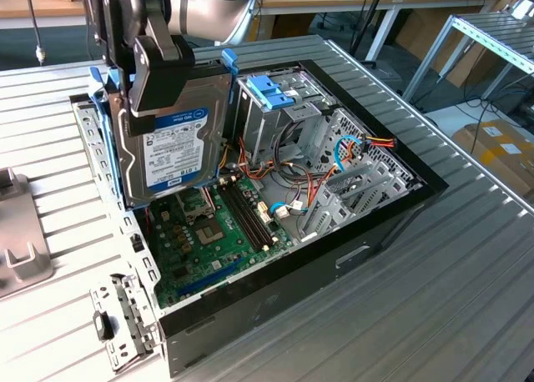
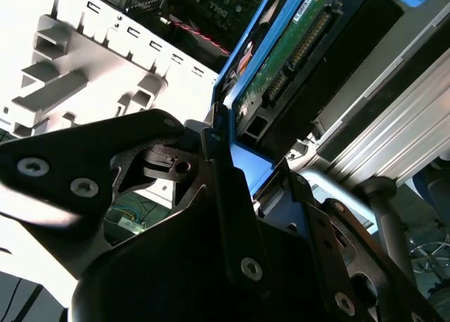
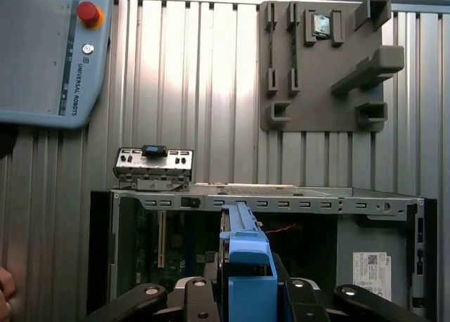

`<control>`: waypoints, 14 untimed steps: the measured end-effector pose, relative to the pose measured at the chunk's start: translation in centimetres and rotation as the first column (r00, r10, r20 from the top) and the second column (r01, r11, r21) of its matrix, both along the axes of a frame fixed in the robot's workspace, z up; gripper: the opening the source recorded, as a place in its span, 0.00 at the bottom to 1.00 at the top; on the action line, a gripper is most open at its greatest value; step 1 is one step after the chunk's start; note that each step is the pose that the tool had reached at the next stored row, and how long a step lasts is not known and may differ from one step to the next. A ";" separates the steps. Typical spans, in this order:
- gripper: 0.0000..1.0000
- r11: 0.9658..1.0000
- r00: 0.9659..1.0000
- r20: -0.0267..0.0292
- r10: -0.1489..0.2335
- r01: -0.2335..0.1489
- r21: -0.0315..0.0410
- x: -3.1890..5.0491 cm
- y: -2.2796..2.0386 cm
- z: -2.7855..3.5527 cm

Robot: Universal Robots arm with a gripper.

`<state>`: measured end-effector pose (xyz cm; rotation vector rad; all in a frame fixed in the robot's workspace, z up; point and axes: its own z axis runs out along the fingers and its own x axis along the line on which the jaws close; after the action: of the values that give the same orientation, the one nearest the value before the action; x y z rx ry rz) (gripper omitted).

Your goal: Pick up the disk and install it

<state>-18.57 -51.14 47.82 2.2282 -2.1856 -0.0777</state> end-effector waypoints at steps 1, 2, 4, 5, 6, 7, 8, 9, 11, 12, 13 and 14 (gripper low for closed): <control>0.37 1.000 1.000 0.000 0.000 0.000 0.000 0.08 -0.01 0.00; 0.37 1.000 1.000 0.000 0.000 0.000 0.000 0.22 -0.03 -0.01; 0.37 1.000 1.000 0.000 0.000 0.000 0.000 0.47 -0.05 -0.03; 0.37 1.000 1.000 0.000 0.000 0.000 0.000 0.55 -0.06 -0.03; 0.37 1.000 1.000 0.000 0.000 0.000 0.000 0.66 -0.08 -0.04; 0.37 1.000 1.000 0.000 0.000 0.000 0.000 0.74 -0.08 -0.03; 0.37 1.000 1.000 0.000 0.000 0.000 0.000 0.82 -0.09 -0.04; 0.37 1.000 1.000 0.000 0.000 0.000 0.000 0.90 -0.11 -0.05; 0.37 1.000 1.000 0.000 0.000 0.000 0.000 1.06 -0.12 -0.06; 0.37 1.000 1.000 0.000 0.000 0.000 0.000 1.22 -0.14 -0.07; 0.37 1.000 1.000 0.000 0.000 0.000 0.000 1.31 -0.15 -0.07; 0.37 1.000 1.000 0.000 0.000 0.000 0.000 1.40 -0.16 -0.08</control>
<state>-17.18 -51.30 47.74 2.2283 -2.1857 -0.0778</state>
